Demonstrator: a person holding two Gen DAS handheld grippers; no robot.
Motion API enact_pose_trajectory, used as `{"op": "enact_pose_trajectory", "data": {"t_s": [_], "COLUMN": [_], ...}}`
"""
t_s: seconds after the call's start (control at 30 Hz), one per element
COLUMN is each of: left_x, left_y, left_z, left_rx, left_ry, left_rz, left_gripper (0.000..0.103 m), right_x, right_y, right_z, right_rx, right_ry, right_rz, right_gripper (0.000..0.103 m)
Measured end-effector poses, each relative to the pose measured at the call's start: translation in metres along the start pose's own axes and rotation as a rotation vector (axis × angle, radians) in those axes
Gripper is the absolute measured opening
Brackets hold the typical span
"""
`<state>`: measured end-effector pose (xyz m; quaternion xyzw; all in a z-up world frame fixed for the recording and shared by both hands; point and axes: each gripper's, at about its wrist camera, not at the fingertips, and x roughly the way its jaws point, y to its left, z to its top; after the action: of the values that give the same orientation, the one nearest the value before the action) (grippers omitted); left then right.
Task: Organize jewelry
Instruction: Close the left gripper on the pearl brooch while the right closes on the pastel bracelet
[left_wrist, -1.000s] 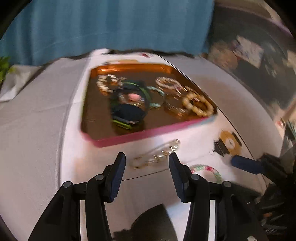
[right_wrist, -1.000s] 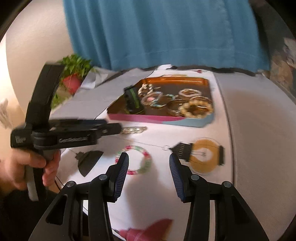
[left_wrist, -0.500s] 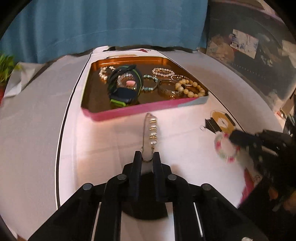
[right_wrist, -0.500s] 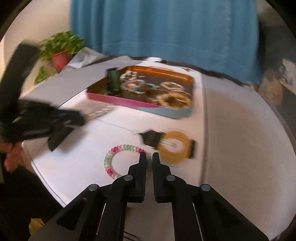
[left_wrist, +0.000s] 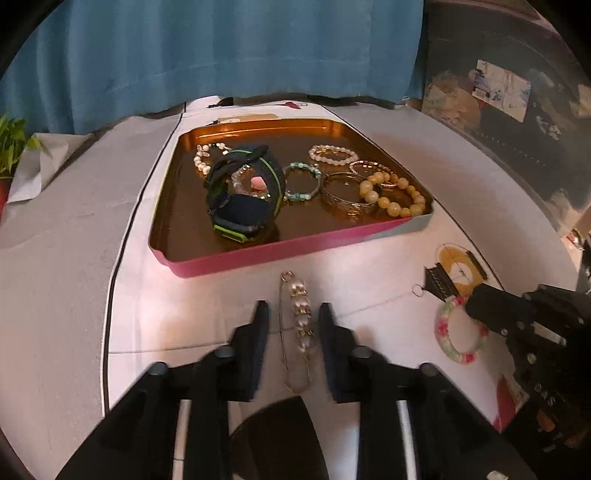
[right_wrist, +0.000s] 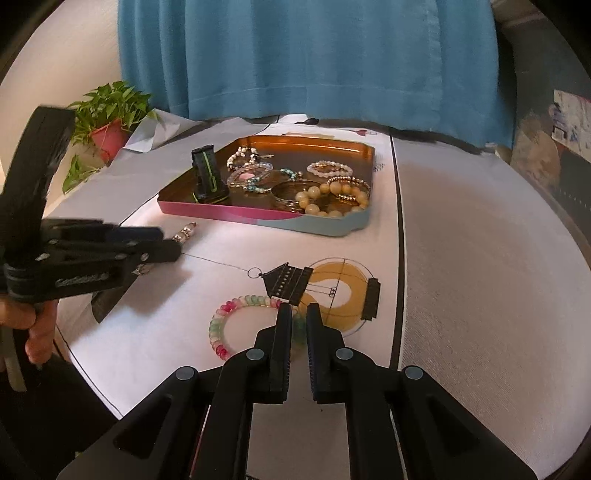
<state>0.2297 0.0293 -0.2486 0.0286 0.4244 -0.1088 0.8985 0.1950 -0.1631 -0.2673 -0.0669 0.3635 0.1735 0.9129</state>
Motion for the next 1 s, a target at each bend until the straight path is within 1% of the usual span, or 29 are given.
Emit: {"op": "enact_pose_trajectory", "data": {"t_s": [0.03,0.13,0.27,0.37,0.43,0.5,0.53,0.6,0.63,0.7,0.73,0.77,0.8,0.83,0.87,0.93,1.0], "left_x": [0.0,-0.001,-0.009,-0.015,-0.018,-0.02,-0.021,-0.021,-0.02,-0.019,-0.018,-0.017,-0.016,-0.015,-0.015,-0.015,-0.014], "left_y": [0.001,0.007,0.004,-0.001,0.0,0.002,0.004,0.005,0.004,0.001,-0.002,-0.004,-0.005,-0.007,-0.007,-0.005,-0.004], "left_z": [0.0,-0.001,-0.007,-0.014,-0.018,-0.02,-0.021,-0.02,-0.019,-0.019,-0.018,-0.019,-0.019,-0.019,-0.02,-0.02,-0.019], "left_rx": [-0.005,-0.046,-0.075,-0.067,-0.078,-0.086,-0.09,-0.09,-0.08,-0.05,-0.035,-0.019,-0.008,-0.002,-0.005,-0.01,-0.007], "left_ry": [-0.001,0.007,0.032,0.039,0.038,0.037,0.035,0.038,0.038,0.028,0.02,0.012,0.005,-0.005,-0.015,-0.019,-0.014], "left_rz": [-0.002,-0.02,-0.044,-0.013,-0.01,-0.005,-0.006,-0.018,-0.02,-0.01,0.007,0.018,0.025,0.036,0.037,0.031,0.029], "left_gripper": [0.009,0.008,0.008,0.009,0.009,0.01,0.015,0.018,0.021,0.023,0.024,0.024,0.025,0.025,0.025,0.025,0.022], "right_x": [0.0,0.001,-0.001,-0.002,-0.003,-0.003,-0.004,-0.004,-0.003,-0.003,-0.002,-0.002,-0.002,-0.002,-0.001,-0.001,-0.001], "right_y": [0.001,0.001,-0.009,-0.01,-0.009,-0.009,-0.008,-0.008,-0.007,-0.006,-0.005,-0.003,-0.001,0.003,0.008,0.015,0.015], "right_z": [0.0,0.001,0.0,-0.001,-0.002,-0.002,-0.002,-0.003,-0.003,-0.003,-0.003,-0.004,-0.003,-0.003,-0.003,-0.004,-0.004], "right_rx": [-0.01,-0.021,0.041,0.053,0.058,0.063,0.062,0.053,0.049,0.048,0.047,0.044,0.038,0.02,-0.006,-0.047,-0.044], "right_ry": [-0.001,0.001,0.005,0.009,0.01,0.01,0.01,0.009,0.008,0.006,0.003,0.001,0.0,0.0,0.001,0.001,0.001], "right_rz": [-0.004,-0.003,0.039,0.047,0.054,0.056,0.055,0.05,0.047,0.05,0.057,0.069,0.08,0.091,0.081,0.053,0.057], "right_gripper": [0.01,0.009,0.007,0.007,0.007,0.008,0.009,0.009,0.009,0.013,0.018,0.027,0.032,0.041,0.045,0.045,0.045]}}
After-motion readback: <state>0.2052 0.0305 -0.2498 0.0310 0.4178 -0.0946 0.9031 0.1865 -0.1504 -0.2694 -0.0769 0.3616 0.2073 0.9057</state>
